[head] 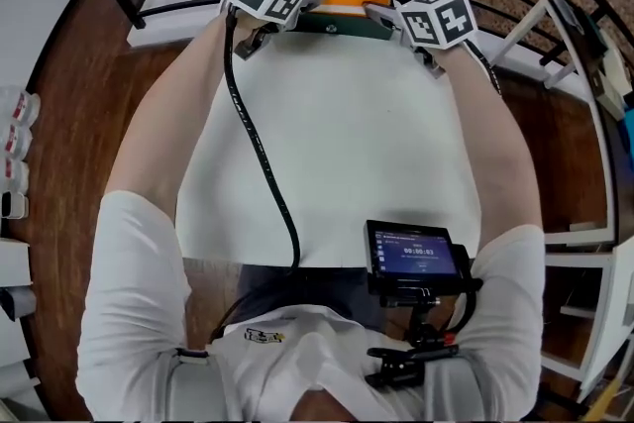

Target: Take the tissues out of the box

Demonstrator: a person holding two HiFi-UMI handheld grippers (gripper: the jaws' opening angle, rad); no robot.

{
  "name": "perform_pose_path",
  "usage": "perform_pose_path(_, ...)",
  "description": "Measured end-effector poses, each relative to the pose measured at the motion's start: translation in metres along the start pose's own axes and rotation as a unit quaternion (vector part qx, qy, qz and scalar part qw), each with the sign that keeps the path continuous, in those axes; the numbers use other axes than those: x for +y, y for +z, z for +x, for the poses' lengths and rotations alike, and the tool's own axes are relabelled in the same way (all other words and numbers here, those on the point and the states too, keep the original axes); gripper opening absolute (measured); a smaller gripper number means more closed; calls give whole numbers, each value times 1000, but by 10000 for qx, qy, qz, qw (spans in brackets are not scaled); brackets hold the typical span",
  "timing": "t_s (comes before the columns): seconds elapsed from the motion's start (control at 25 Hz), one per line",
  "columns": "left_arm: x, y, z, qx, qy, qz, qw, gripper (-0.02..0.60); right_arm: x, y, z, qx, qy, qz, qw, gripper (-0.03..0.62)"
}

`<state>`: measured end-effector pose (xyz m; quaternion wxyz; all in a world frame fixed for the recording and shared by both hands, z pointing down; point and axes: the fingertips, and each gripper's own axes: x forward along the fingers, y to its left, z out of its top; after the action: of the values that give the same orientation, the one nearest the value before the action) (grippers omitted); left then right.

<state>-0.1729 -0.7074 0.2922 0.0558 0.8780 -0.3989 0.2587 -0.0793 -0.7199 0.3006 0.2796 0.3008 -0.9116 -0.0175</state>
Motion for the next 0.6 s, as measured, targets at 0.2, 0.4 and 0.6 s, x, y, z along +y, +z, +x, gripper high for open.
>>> perform_pose_path(0.2, 0, 5, -7, -287, -23, -200, 9994, 153, 3, 9, -7, -154, -218, -203, 9994, 208)
perform_pose_path(0.4, -4, 33, -39, -842, 113, -106, 9963, 153, 10, 43, -37, -522, -559, -536, 9956, 207)
perform_pose_path(0.6, -38, 59, -90, -1207, 255, 308, 9919, 153, 41, 66, -91, -868, -806, -743, 9902, 207)
